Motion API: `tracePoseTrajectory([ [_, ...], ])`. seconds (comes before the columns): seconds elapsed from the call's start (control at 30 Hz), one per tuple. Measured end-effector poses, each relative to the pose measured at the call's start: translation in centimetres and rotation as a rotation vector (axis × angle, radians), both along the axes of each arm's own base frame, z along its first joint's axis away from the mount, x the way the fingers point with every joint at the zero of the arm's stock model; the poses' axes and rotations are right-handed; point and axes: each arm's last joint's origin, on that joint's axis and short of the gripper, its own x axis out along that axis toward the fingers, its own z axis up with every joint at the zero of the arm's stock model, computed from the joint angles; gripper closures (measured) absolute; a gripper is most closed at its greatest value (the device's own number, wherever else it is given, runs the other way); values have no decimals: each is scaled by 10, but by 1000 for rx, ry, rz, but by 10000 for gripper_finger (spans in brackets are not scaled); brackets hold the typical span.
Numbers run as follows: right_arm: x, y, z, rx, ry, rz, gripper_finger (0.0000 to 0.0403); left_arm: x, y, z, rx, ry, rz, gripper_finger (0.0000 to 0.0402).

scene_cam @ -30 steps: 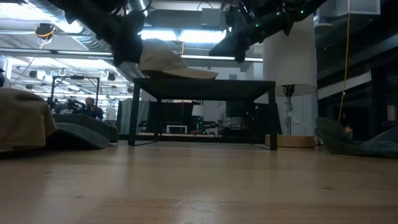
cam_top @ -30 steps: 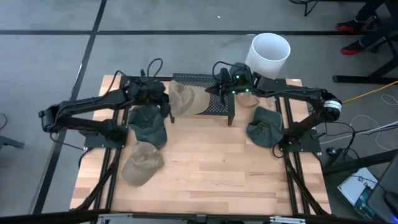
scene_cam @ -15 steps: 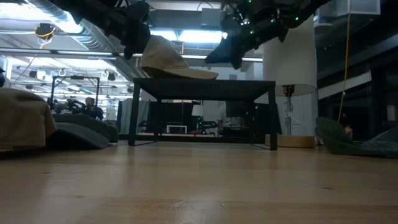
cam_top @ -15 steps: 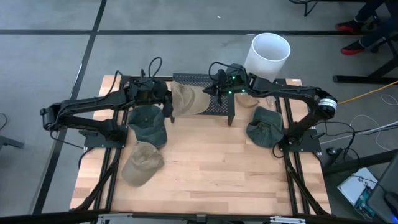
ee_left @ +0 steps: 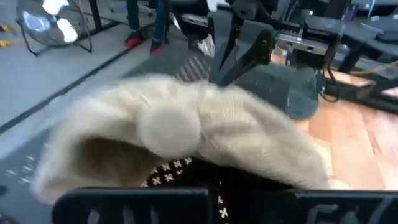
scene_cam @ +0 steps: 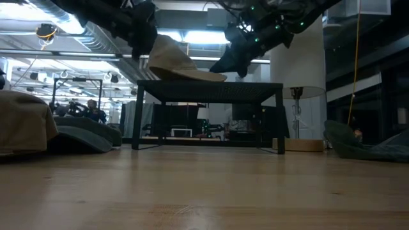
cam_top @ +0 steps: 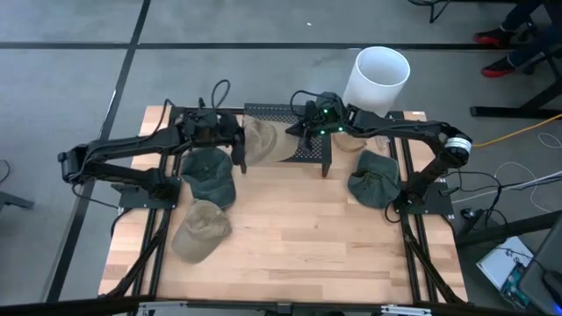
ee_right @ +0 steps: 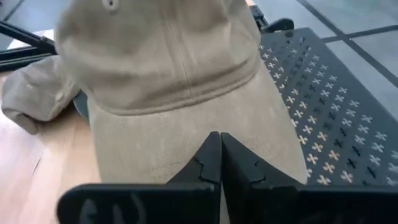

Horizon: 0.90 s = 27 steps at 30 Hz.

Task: Pick & Place hat
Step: Put the right brown cap on the shelf

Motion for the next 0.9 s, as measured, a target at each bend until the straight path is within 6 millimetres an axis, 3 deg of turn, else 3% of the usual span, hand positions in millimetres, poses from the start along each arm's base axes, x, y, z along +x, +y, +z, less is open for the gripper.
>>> tracePoseTrajectory([
  [0.33, -25, 16, 35, 47, -55, -3, 385, -36, -11, 17, -21, 3, 57, 400],
  [0.6, -45, 71, 56, 170, -7, 166, 399, -45, -43, 21, -97, 6, -120, 400],
  [0.77, -57, 103, 63, 216, 43, 142, 392, -41, -67, 19, -142, 26, -240, 398],
  [0.9, -66, 118, 66, 246, 74, 76, 381, -39, -86, 19, -161, 30, -299, 400],
])
